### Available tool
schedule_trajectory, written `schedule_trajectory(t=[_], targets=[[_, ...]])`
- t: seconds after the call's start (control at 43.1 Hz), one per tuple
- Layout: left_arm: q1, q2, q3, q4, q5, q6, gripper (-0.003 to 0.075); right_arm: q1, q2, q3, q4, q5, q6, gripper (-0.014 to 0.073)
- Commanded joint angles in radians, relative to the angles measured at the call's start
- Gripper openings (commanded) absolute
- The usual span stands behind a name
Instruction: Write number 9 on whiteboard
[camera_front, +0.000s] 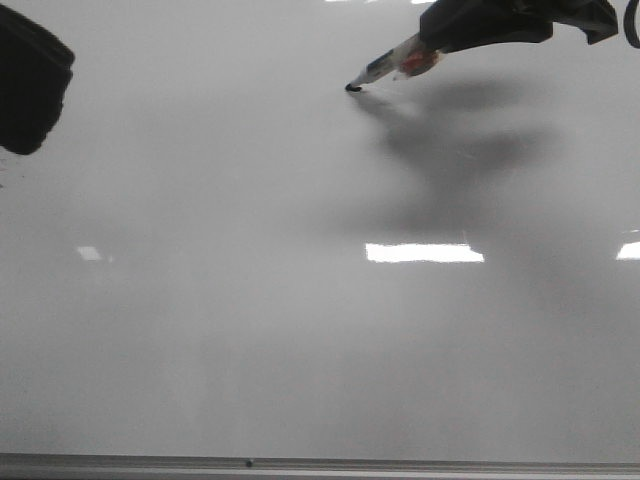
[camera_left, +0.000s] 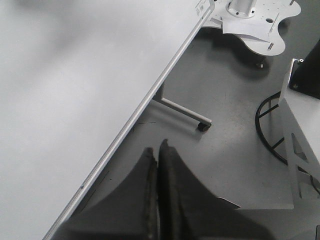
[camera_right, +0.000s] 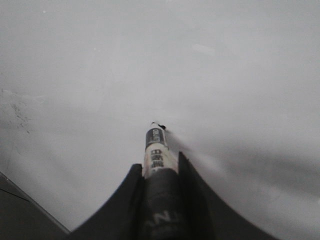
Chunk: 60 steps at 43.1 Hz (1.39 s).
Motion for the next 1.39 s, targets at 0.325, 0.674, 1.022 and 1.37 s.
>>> schedule_trajectory(t=[0.325,0.674,1.022,1.37], targets=[[-0.007,-0.008,-0.024,-0.054,-0.022,0.0,-0.0019,0.064,0.08,-0.034,-0.013,-0.037,0.013,-0.0097],[-0.007,-0.008,-0.024,-0.054,-0.022,0.0,-0.0019,-0.053,-0.037,-0.028,-0.025,-0.063,0.013,-0.0097],[-0.007,-0.008,-0.024,-0.072,-0.021,0.0,-0.0019,-0.059,-0.034,-0.076,-0.024,-0.038,0.013,-0.0097],[-0.007,-0.008,-0.024,-0.072,-0.019,0.0,-0.0019,-0.045,0.005,-0.05,-0.078,-0.015,0.035,-0.0097]])
